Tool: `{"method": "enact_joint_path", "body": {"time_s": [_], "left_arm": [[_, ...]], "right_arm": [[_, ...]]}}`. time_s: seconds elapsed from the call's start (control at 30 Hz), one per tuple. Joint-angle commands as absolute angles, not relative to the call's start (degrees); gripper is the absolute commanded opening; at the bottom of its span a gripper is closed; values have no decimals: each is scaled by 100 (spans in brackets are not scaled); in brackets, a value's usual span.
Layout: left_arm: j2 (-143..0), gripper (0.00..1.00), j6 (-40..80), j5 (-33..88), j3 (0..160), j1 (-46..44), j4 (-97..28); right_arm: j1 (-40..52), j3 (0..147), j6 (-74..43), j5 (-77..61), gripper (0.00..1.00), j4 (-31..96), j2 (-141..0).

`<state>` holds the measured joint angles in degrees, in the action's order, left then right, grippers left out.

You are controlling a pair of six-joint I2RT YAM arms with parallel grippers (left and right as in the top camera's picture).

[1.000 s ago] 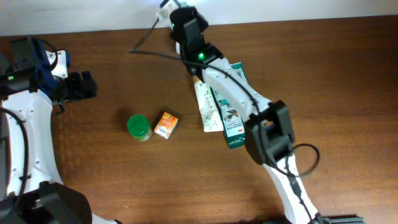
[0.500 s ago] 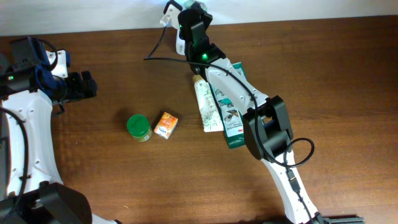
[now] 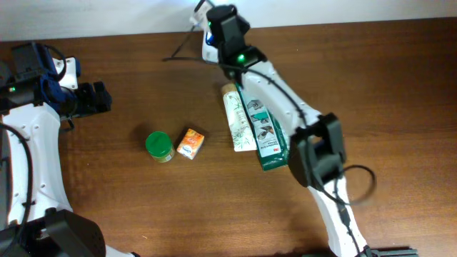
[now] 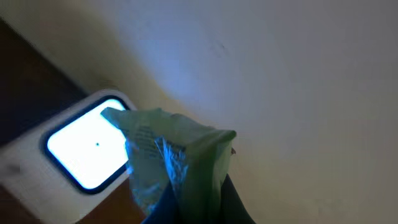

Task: Scan the item barcode
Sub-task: 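Lift the mint pouch with the right gripper up to the white scanner, then carry the pouch right and drop it on the table's right side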

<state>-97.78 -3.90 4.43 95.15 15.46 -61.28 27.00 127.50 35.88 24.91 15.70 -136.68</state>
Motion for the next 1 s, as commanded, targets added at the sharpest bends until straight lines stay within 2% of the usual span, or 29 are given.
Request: {"method": "enact_joint_path", "body": {"time_s": [0.0, 0.13, 0.2, 0.4, 0.57, 0.7, 0.87, 0.97], "left_arm": [[-9760, 99, -482, 464, 9572, 1584, -6121], [-9760, 99, -482, 467, 9572, 1581, -6119], [-9760, 99, -484, 467, 9572, 1584, -6121], [-9760, 99, -482, 464, 9572, 1581, -6121], [-9760, 99, -484, 467, 9572, 1581, -6119], [-9760, 99, -482, 464, 9572, 1581, -6121], [-9760, 99, -482, 467, 9572, 1584, -6121], [-9760, 99, -484, 464, 9572, 1584, -6119]], "right_arm": [[2383, 12849, 1636, 1531, 4, 2670, -12127], [1734, 12849, -532, 1041, 4, 4943, -11142], [1221, 12849, -1192, 672, 4, 6023, -10855], [-709, 12610, -1557, -1190, 4, 8171, -11010], [-1979, 11260, -1706, -1527, 4, 8005, -11065], [-2895, 9769, -1704, -1525, 4, 6928, -11065], [-3424, 8689, -1699, -1435, 4, 5518, -11074], [-3500, 8556, -1682, -1439, 4, 5282, -11074]]}}
